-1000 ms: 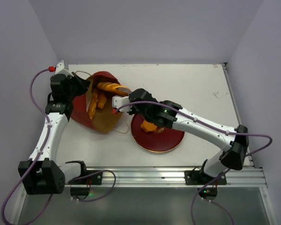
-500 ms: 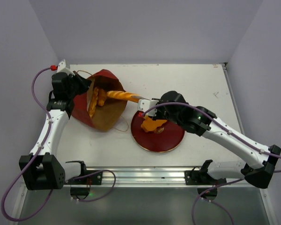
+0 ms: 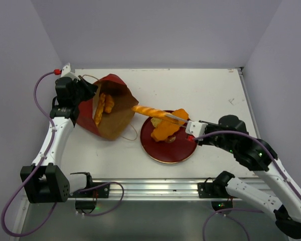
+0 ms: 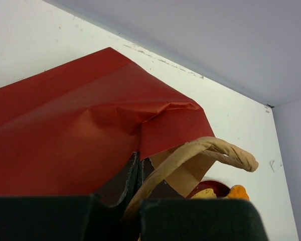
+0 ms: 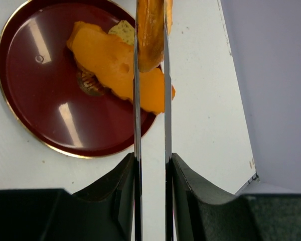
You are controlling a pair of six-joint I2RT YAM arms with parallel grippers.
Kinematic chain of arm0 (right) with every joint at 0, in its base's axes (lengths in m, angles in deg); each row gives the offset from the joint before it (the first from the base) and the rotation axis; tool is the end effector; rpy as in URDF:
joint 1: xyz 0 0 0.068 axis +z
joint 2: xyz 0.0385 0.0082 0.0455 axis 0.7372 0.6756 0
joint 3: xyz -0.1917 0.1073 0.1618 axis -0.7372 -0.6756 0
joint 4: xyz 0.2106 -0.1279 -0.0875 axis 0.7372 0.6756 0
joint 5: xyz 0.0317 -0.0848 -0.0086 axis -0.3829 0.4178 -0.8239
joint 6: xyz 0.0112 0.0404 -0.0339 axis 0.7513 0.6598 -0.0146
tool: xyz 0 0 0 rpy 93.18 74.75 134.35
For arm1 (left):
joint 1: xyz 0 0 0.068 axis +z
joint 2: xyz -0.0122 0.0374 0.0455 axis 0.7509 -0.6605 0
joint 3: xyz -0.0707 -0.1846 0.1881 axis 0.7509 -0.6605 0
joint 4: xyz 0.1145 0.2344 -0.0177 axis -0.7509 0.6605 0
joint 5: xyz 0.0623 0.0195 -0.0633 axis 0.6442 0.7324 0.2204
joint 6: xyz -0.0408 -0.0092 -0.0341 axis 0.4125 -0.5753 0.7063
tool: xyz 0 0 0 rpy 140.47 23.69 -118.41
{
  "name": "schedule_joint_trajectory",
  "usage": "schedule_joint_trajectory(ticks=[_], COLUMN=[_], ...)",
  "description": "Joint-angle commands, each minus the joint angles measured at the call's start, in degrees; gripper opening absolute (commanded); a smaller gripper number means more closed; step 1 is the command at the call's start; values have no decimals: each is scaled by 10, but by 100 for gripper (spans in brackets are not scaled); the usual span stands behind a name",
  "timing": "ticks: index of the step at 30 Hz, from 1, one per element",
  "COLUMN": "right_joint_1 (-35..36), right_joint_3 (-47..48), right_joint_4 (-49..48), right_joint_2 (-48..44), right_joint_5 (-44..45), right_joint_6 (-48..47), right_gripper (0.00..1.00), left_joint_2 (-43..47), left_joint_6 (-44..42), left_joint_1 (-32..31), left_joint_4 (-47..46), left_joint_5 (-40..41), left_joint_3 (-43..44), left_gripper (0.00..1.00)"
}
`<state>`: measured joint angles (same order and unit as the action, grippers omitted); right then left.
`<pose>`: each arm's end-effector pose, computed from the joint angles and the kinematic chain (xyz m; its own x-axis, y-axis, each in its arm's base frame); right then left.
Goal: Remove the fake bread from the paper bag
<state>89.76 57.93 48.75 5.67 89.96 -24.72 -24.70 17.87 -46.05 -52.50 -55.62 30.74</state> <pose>0.1014 0.0910 0.3722 0.1818 -0.7732 -0.6075 -0.7370 0.3018 -0.6048 0.2855 0.0056 0.3357 -0.3507 -0.5679 -0.7447 -0.0549 0.8063 -0.5890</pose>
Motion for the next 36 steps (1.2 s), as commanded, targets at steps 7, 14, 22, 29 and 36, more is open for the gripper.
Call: schedule_joint_trajectory(ticks=[7,14,22,29,36], right_joint_1=[-58,-78,-82,-82,-82], right_joint_3=[-48,-70,-111,-153,-166], right_joint_4=[103,164,199,183,186], right_joint_2=[-125,-162,-160,-150,-130], right_joint_5=[-103,-123,-122,-79,-67], right_joint_6=[-51,-75,-109,-117,-114], right_gripper=[0,0,0,0,11], left_joint_2=[20,33,45,61,75], left_joint_6=[-36,-41,-51,-54,-54], left_joint_1=[5,5,5,4,4], left_joint_4=[15,19,14,11,-5], left_joint_5=[4,2,4,8,8], left_joint_3=[16,9,-11,-17,-38], left_gripper=[0,0,0,0,0])
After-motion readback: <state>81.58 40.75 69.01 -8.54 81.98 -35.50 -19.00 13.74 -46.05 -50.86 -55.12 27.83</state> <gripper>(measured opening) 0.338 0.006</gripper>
